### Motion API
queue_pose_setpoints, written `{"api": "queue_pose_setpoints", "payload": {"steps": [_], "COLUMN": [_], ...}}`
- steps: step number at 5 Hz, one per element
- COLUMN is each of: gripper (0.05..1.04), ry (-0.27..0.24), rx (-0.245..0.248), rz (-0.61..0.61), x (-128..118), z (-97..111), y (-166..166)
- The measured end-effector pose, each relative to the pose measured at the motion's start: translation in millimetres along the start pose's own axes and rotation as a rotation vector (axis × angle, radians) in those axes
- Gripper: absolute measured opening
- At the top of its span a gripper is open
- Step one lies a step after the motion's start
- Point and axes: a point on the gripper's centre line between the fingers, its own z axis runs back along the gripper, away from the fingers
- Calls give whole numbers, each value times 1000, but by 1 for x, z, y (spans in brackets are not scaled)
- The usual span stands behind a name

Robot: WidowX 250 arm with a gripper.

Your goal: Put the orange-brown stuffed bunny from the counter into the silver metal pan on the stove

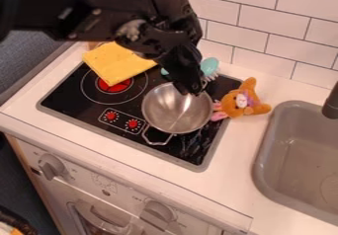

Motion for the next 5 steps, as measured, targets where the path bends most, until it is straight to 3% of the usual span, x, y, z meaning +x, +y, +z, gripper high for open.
{"api": "queue_pose_setpoints", "payload": {"steps": [1, 2, 3, 5], "gripper": [1001, 1001, 1001, 1001], "ry": [26, 91, 93, 121], "rx": [-13, -51, -75, -153], "rz": [1, -8, -34, 38], "x": [-5, -4, 7, 38], "z": [-3, -10, -16, -47], "y": [-3, -8, -16, -31]}}
